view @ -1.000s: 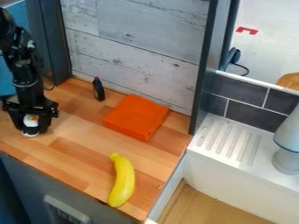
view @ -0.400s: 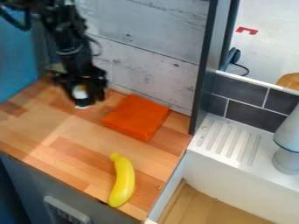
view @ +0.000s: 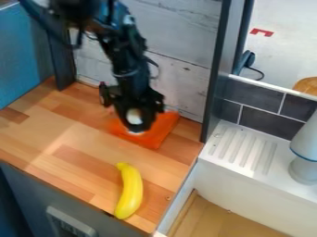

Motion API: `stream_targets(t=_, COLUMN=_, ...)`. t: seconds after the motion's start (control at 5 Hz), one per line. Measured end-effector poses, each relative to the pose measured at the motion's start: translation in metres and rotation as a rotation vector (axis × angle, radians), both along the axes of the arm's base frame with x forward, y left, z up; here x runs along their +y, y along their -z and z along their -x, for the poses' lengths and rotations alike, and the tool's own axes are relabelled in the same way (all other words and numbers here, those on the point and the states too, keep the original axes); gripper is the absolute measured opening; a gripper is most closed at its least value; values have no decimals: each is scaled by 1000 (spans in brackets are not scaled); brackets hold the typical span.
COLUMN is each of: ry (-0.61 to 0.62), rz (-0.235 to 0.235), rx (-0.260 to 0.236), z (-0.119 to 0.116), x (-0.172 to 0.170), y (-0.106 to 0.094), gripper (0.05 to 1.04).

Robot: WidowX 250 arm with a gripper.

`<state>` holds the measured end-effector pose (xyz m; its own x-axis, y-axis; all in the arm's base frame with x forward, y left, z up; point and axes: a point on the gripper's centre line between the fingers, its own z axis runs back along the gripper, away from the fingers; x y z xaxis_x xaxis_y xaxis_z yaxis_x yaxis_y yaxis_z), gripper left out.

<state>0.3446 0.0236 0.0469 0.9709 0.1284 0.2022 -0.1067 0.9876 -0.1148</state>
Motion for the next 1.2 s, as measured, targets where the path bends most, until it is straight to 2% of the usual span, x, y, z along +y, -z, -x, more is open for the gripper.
stream_targets(t=0.2, ry=67, rz=2, rx=-8, z=-3, x=-34, y=4, gripper=600)
stream_targets(t=0.6, ry=73, rz=-8, rx=85, z=5, x=-41, y=51, gripper=600)
stream_targets(t=0.8, ry=81, rz=9, rx=93, z=3, x=-44, y=61, gripper=600)
stream_targets(t=1.0, ry=108, rz=20, rx=94, z=1, x=-46, y=61, gripper=673)
stream_targets(t=1.2, ry=119, rz=32, rx=93, z=1, x=-48, y=60, gripper=969)
